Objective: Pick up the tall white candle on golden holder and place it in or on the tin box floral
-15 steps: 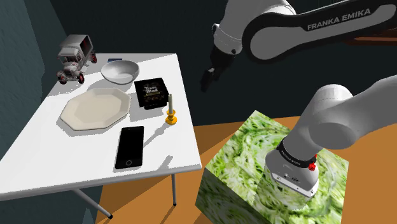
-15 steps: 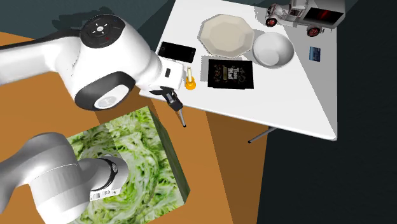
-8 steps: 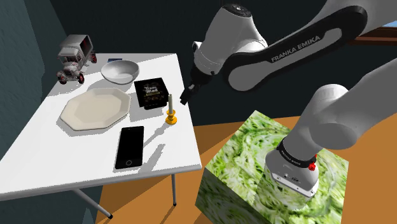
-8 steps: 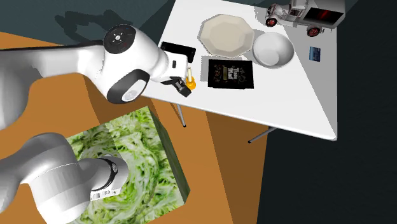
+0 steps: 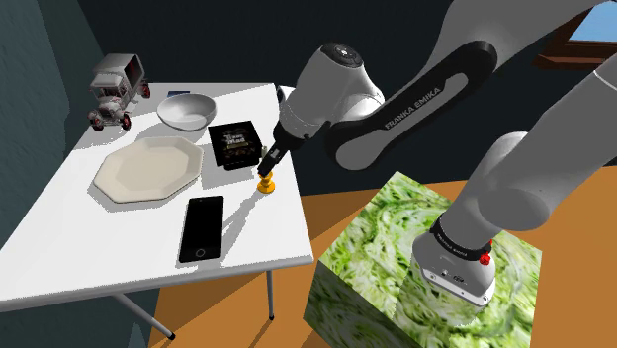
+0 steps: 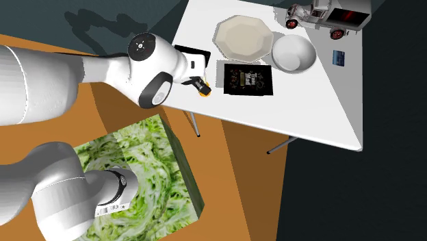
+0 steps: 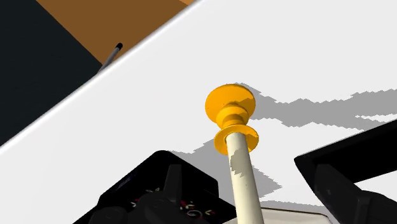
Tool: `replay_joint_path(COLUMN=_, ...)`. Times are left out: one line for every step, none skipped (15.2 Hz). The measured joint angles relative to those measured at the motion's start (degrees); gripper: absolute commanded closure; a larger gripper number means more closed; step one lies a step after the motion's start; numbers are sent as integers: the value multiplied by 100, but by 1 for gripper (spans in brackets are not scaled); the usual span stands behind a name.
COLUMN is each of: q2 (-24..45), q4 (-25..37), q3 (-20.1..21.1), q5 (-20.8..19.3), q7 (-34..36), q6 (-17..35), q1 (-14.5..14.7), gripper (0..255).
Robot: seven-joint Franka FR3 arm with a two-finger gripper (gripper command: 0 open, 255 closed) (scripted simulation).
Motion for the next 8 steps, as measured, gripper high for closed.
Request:
replay_joint_path(q2=109, q4=9, q3=54, q5=-131, q7=97, q6=98, q1=-80, gripper=0)
replay_joint_path(q2=219, q4=37, q3=113, q5=-279, q7=211, q6=177, q1=-166, gripper=0)
replay_joint_path(q2=355, q4=77, q3=203, q5=-503, q7=397, q6=265, q1=-286, gripper=0)
replay_joint_path(q2=418, q4=91, q3=229, q5=-611, q7=472, q6=309, q1=-338, gripper=0)
replay_joint_path(q2=457, q4=107, q3=240, q5=-669, q7=508, q6=330, q1=-366, gripper=0)
replay_joint_path(q2=469, q4=113, q3=240, q5=-685, q7=514, q6=337, q1=-374, gripper=0)
replay_joint_path(q2=480, q4=117, q3=242, q5=-701, q7=524, q6=343, q1=-382, gripper=0)
replay_joint_path(q2=486, q4=120, q3=244, q5=-710, q7=529, q6=346, q1=-386, gripper=0)
